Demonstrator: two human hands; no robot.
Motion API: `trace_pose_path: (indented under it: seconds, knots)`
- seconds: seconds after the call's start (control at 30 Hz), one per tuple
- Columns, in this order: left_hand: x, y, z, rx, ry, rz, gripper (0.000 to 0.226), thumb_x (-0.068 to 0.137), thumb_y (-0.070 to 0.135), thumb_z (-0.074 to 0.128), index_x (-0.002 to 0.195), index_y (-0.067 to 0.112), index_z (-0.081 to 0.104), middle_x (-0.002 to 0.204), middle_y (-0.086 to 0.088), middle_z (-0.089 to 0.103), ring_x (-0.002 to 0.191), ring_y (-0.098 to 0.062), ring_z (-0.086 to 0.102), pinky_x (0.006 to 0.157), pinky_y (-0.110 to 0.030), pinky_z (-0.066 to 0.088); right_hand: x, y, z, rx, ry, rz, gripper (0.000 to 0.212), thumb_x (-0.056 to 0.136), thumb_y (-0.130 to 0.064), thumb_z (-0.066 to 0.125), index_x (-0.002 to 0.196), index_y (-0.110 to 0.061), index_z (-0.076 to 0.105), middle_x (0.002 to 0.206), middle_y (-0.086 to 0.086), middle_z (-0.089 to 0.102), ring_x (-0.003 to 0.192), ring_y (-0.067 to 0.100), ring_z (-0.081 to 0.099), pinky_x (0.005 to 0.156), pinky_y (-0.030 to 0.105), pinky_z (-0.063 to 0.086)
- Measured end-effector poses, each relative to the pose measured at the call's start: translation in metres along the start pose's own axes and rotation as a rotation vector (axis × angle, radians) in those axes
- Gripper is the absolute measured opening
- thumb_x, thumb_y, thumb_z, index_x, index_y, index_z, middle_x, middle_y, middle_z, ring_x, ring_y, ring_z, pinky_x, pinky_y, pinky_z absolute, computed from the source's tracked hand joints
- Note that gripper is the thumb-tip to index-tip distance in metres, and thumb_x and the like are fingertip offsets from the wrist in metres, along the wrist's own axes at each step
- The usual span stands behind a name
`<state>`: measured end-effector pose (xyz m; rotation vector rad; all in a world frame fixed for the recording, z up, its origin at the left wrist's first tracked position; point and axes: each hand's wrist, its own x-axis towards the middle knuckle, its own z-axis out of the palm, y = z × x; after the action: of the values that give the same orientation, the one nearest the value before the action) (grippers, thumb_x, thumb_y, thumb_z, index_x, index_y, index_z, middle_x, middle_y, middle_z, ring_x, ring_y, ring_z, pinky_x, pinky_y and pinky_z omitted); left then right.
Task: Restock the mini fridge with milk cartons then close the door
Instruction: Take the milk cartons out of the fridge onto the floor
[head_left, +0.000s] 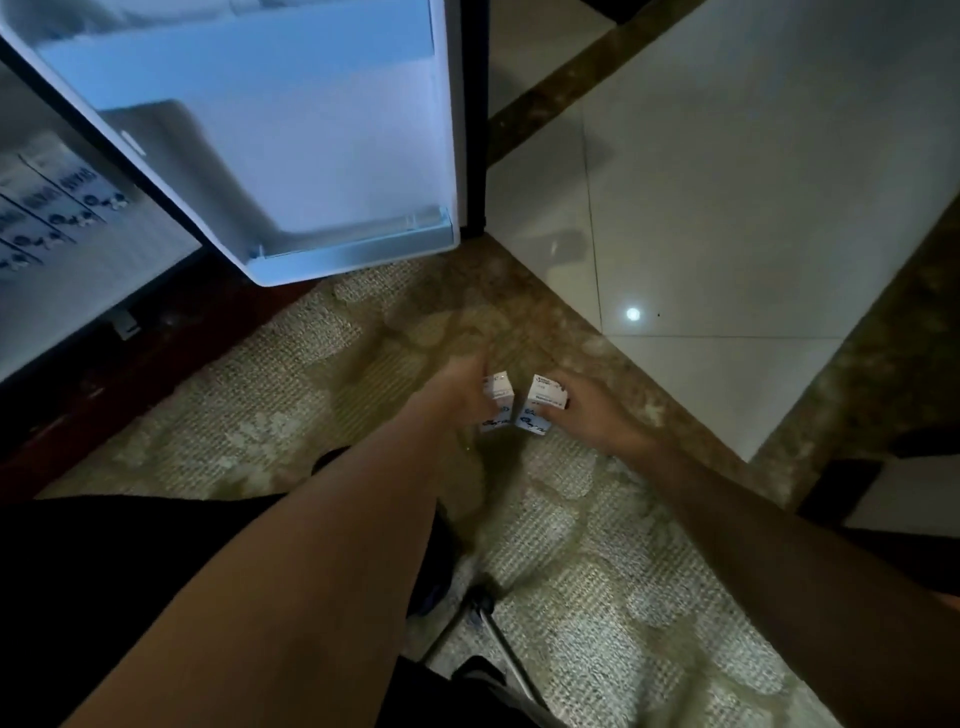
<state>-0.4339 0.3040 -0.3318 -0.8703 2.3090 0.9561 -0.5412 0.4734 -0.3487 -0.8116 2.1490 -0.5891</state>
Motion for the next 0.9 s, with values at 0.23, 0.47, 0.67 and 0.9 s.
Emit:
trace_pose_path:
  seconds: [0.23, 0.47, 0.67, 0.9]
  knots:
    - [0.006, 0.002, 0.050, 0.070, -0.027, -0.049, 0.052, 0.088, 0.027, 0.075, 0.131, 0.008, 0.054, 0.131, -0.011, 0.056, 0.114, -0.026, 0.058, 0.090, -0.032, 0.048, -0.003, 0.048, 0.050, -0.031, 0.010, 0.107, 0.037, 0.079, -0.018, 0.069, 0.116, -0.012, 0.069, 0.106, 0.012, 0.072, 0.100, 0.028, 0.068, 0.088, 0.039, 0.055]
    - [0.011, 0.001, 0.061, 0.158, -0.029, -0.054, 0.057, 0.093, 0.022, 0.069, 0.141, 0.006, 0.043, 0.140, -0.015, 0.050, 0.127, -0.032, 0.051, 0.104, -0.040, 0.044, -0.019, 0.045, 0.056, -0.027, 0.094, 0.149, 0.049, 0.083, -0.001, 0.072, 0.130, -0.007, 0.060, 0.122, 0.018, 0.061, 0.113, 0.033, 0.060, 0.096, 0.038, 0.047]
    - [-0.008, 0.004, 0.041, 0.240, -0.094, -0.046, 0.062, 0.094, 0.025, 0.064, 0.148, 0.011, 0.037, 0.147, -0.013, 0.043, 0.131, -0.031, 0.048, 0.105, -0.041, 0.044, -0.032, 0.020, 0.035, -0.146, 0.058, 0.145, 0.054, 0.093, -0.018, 0.064, 0.143, -0.009, 0.047, 0.135, 0.017, 0.054, 0.126, 0.035, 0.049, 0.099, 0.041, 0.045]
    - [-0.057, -0.003, -0.015, 0.253, -0.069, 0.019, 0.066, 0.093, 0.026, 0.068, 0.150, 0.009, 0.038, 0.149, -0.015, 0.045, 0.133, -0.031, 0.048, 0.108, -0.039, 0.041, -0.034, -0.044, 0.016, -0.086, 0.056, 0.004, 0.057, 0.093, -0.026, 0.063, 0.145, -0.009, 0.046, 0.136, 0.017, 0.057, 0.120, 0.034, 0.056, 0.097, 0.041, 0.049]
